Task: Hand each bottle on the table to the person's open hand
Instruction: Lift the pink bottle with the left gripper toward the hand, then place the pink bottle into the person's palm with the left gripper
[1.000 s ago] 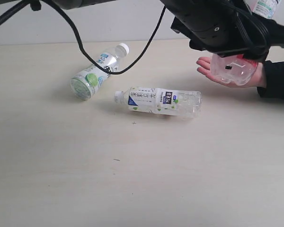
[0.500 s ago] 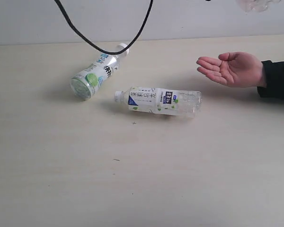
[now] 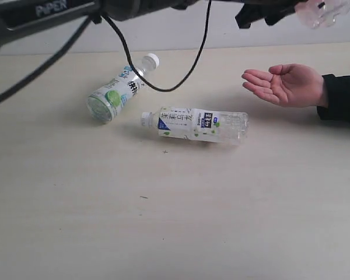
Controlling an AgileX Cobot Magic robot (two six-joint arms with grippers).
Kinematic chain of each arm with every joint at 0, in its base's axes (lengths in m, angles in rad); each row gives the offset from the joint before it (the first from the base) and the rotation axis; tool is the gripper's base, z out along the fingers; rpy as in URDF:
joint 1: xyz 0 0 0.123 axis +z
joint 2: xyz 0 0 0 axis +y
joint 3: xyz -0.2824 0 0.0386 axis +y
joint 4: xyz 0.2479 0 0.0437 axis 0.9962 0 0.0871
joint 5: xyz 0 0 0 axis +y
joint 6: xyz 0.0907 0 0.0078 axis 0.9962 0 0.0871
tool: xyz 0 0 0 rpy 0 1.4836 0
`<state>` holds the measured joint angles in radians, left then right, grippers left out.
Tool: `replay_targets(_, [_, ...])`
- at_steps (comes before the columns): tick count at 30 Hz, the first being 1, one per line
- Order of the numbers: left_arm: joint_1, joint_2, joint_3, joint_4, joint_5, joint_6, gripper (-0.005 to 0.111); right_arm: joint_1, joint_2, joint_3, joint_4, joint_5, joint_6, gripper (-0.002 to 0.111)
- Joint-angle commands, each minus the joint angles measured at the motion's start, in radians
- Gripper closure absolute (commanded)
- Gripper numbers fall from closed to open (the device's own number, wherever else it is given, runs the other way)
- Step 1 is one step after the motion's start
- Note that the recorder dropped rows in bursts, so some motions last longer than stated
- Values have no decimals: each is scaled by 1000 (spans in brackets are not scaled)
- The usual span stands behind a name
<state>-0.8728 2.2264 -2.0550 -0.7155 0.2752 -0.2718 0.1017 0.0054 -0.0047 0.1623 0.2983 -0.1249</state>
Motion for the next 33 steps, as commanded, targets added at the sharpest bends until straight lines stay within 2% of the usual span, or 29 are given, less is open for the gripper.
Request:
replay_targets(1, [10, 89, -36, -29, -18, 6, 107, -8, -5, 5, 3, -8, -3, 108])
replay_targets(14, [13, 260, -64, -118, -15, 63, 107, -8, -5, 5, 3, -8, -3, 108])
replay_targets(23, [13, 281, -64, -160, -15, 73, 107, -8, -5, 5, 3, -8, -5, 108])
replay_targets(33, [13, 281, -64, -211, 47, 86, 107, -8, -5, 5, 3, -8, -3, 108])
